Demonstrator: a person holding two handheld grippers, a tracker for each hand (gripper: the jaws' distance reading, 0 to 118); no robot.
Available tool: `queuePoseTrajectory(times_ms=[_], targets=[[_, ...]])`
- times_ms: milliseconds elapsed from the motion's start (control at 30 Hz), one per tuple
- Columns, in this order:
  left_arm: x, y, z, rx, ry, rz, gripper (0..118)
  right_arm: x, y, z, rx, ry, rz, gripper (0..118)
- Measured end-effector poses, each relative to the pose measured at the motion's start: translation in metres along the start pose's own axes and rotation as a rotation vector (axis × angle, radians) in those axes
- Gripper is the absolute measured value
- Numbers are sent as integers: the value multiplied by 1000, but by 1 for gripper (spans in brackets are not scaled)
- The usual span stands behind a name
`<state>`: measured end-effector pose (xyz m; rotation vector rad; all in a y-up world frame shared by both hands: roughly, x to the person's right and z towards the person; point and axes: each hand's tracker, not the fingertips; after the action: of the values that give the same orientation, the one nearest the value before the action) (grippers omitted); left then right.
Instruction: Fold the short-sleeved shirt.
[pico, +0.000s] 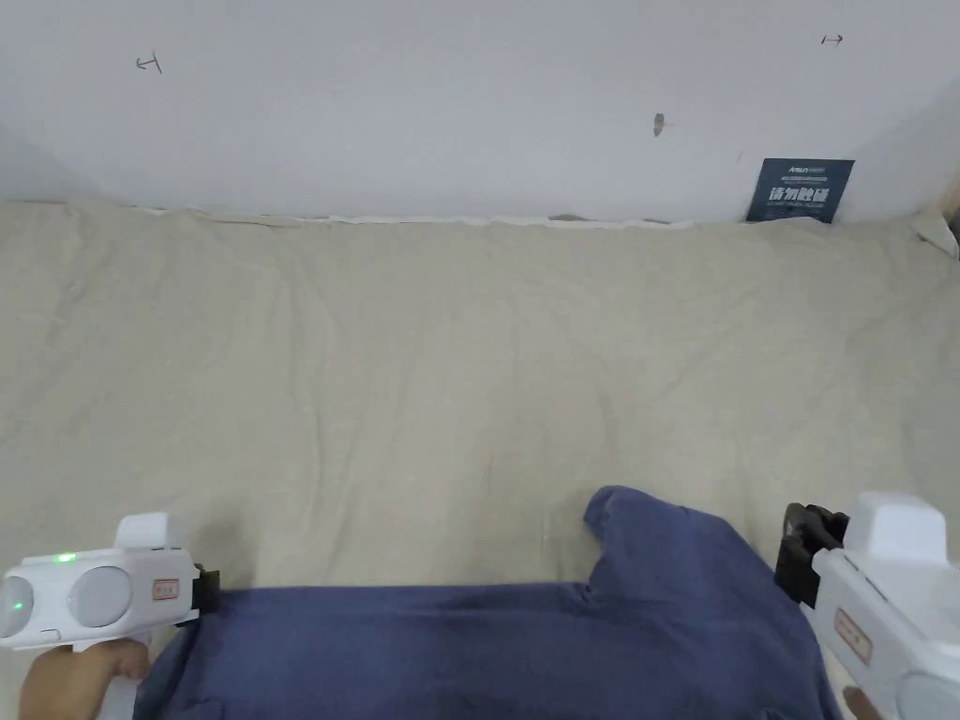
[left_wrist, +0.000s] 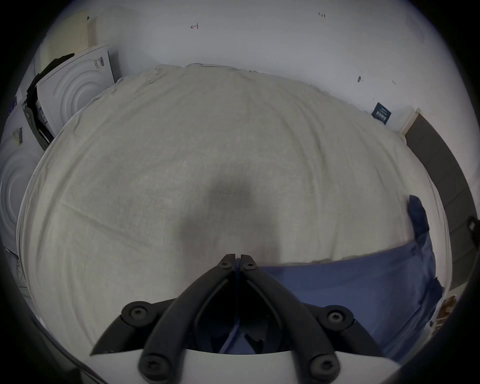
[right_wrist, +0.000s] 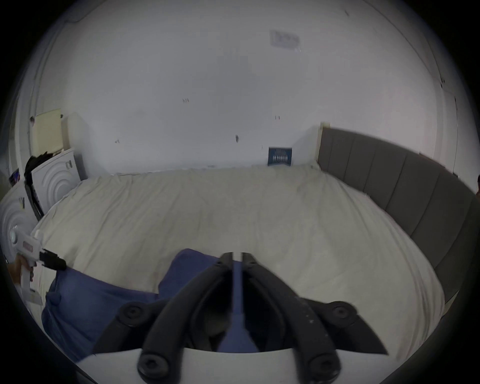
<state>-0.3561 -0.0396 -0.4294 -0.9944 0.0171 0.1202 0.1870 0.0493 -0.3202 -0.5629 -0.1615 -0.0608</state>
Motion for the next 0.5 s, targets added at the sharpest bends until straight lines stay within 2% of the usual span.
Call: queuePoseTrajectory(times_ms=[33,100,167,200,333,400,467,500], targets=[[4,-2,12,53,-8,-4,2,6,2,-15,-40,5,-21,34],[6,-4,30,89,-30,4,2,16,4,-45,-119,8,-34,75],[9,-6,51,123,-70,9,2,22,3,-79,-223,-7,-22,108],[11,-7,59,127,-68,-2,2,25,1,-96,-268,-14,-38,112],[9,-8,76,155,-86,-15,2,25,-11,-143,-387,-41,-12,104],[9,-9,81,157,-91,-15,2,25,-21,-159,-403,-15,-6,90],[8,-9,82,157,-84,-20,2,22,-30,-166,-450,-9,-24,69],[8,-10,83,153,-80,-21,2,21,-35,-166,-482,-5,-10,67]])
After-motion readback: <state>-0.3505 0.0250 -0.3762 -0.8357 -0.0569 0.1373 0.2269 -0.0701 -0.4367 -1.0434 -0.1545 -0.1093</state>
